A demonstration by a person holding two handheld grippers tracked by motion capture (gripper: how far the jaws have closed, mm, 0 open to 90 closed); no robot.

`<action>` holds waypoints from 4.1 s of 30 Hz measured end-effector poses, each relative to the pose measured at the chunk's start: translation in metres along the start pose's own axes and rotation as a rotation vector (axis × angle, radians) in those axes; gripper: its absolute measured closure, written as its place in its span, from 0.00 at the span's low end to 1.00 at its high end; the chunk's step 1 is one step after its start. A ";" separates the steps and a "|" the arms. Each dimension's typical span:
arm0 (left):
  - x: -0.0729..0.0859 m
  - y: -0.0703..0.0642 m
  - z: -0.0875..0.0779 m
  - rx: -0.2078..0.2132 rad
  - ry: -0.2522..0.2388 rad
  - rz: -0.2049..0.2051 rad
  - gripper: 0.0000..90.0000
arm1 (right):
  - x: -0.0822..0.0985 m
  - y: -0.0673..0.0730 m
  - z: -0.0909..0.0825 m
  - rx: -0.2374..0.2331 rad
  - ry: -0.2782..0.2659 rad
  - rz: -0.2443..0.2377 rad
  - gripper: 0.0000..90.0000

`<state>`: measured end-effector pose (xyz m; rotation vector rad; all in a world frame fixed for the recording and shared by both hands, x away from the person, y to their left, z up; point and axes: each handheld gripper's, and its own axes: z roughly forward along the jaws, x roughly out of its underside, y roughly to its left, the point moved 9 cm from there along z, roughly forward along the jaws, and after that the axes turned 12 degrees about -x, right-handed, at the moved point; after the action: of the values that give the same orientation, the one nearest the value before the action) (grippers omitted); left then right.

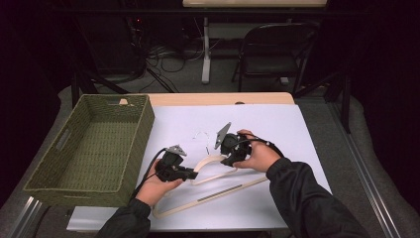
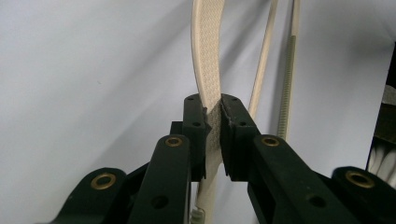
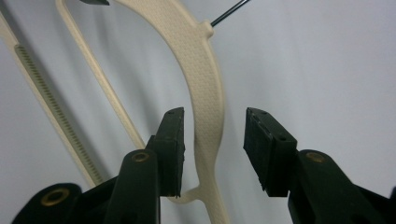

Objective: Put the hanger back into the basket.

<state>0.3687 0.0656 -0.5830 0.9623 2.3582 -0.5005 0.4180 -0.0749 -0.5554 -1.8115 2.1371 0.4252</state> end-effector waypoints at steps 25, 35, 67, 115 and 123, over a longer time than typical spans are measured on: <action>0.007 -0.015 -0.008 0.082 0.036 0.057 0.78 | -0.007 0.024 -0.002 0.042 -0.002 -0.169 0.83; 0.017 -0.024 -0.014 0.136 0.058 0.088 0.66 | -0.006 0.030 -0.006 0.060 -0.003 -0.186 0.83; 0.015 -0.019 -0.062 0.093 -0.053 0.033 0.97 | 0.015 0.026 -0.061 0.088 -0.177 -0.028 0.46; 0.071 0.228 -0.260 -0.349 -0.169 -0.109 0.97 | 0.081 -0.006 -0.078 0.153 -0.134 0.173 0.43; 0.084 0.238 -0.247 -0.344 -0.165 -0.129 0.97 | 0.078 -0.007 -0.073 0.153 -0.142 0.164 0.43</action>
<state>0.4069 0.3980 -0.4706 0.5919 2.2668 -0.2010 0.4097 -0.1764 -0.5215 -1.4864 2.1635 0.4032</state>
